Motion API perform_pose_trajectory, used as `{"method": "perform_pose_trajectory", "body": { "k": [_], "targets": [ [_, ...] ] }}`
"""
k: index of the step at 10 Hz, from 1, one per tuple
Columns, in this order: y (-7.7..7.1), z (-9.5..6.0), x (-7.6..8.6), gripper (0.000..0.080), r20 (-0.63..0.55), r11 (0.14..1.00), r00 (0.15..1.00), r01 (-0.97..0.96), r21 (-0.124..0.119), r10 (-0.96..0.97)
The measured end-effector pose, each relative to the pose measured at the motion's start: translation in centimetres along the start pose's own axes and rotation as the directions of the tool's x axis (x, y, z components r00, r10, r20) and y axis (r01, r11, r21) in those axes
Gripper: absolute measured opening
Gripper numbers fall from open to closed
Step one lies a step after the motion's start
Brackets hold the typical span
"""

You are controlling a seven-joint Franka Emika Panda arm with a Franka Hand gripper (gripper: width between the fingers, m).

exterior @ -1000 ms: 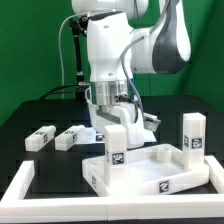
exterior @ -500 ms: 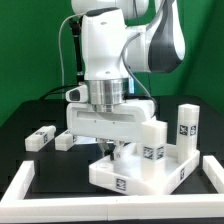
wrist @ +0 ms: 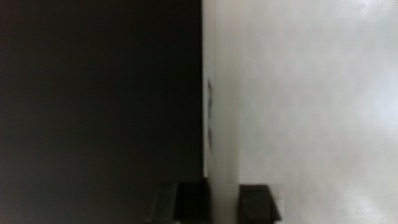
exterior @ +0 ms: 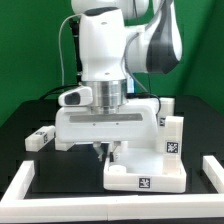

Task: Assemble desk

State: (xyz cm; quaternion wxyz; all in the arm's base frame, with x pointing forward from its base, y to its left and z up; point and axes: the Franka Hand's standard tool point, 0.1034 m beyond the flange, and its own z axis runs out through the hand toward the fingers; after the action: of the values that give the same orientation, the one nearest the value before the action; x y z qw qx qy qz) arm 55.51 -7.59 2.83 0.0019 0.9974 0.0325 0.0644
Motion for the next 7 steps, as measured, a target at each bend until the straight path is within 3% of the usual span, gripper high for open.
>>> {"method": "perform_pose_trajectory", "body": {
  "k": [2,5,6,7],
  "targets": [
    [-0.4,0.1,2.5,0.0058,-0.010,0.975,0.975,0.221,-0.015,-0.221],
    [0.0,0.2,2.3,0.0058,0.008,0.928,0.928,0.372,-0.022,-0.372],
    [-0.4,-0.1,3.3,0.0058,0.020,0.875,0.875,0.485,-0.021,-0.484],
    [-1.1,-0.3,4.9,0.0058,0.011,0.808,0.809,0.588,-0.045,-0.588]
  ]
}}
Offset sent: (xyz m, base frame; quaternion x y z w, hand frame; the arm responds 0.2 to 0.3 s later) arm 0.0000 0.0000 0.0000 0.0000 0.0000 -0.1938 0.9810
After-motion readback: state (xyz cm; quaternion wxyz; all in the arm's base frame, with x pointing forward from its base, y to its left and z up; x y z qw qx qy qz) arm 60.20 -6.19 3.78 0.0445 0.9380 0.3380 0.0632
